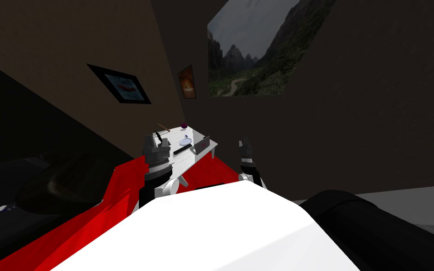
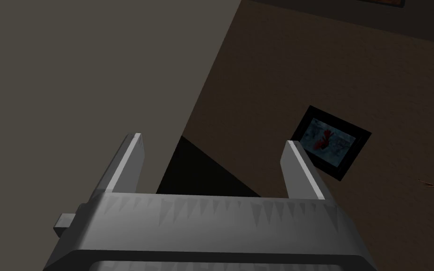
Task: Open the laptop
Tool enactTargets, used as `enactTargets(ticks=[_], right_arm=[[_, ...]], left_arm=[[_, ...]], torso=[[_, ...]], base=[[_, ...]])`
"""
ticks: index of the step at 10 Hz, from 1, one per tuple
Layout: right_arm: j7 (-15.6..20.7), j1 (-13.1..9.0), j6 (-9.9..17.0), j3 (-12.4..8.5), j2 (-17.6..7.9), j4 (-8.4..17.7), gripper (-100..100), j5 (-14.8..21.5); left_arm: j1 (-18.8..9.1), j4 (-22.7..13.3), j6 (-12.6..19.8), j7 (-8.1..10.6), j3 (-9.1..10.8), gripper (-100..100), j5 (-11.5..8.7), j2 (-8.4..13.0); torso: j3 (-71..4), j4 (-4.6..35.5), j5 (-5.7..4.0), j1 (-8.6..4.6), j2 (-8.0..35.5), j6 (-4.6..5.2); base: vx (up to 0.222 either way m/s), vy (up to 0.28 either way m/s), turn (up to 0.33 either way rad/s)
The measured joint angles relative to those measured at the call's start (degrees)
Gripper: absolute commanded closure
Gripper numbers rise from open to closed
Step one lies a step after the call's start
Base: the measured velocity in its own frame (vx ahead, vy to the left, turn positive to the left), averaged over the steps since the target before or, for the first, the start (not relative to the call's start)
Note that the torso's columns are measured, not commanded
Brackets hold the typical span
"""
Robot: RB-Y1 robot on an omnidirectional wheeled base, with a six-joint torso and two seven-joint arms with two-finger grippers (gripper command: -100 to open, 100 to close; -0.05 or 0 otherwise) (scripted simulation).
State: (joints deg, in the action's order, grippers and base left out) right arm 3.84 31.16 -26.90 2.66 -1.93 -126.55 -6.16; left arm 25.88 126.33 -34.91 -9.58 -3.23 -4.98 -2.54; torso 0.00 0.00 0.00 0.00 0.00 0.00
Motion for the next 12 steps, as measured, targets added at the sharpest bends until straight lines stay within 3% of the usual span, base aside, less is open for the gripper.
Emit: enactTargets(ticks=[2,9,10,12], right_arm=[[0.0,0.0,0.0,0.0,0.0,0.0,0,0.0],[0.0,0.0,0.0,0.0,0.0,0.0,0,0.0],[0.0,0.0,0.0,0.0,0.0,0.0,0,0.0],[0.0,0.0,0.0,0.0,0.0,0.0,0,0.0]], left_arm=[[0.0,0.0,0.0,0.00,0.00,0,0.0,0.0],[0.0,0.0,0.0,0.00,0.00,0,0.0,0.0],[0.0,0.0,0.0,0.00,0.00,-100,0.0,0.0],[-0.2,-0.4,0.6,-0.15,0.29,-100,0.1,3.2]], torso=[[-12.0,6.0,0.00,0.00,6.0,0.00],[-70.7,35.4,0.00,0.00,35.4,0.00],[-79.2,39.6,0.00,0.00,39.6,0.00],[-84.3,42.0,0.00,-0.02,42.0,0.00]], base=[[0.000,0.000,0.000],[0.000,0.000,0.000],[0.015,-0.006,0.014],[0.032,-0.025,0.021]])
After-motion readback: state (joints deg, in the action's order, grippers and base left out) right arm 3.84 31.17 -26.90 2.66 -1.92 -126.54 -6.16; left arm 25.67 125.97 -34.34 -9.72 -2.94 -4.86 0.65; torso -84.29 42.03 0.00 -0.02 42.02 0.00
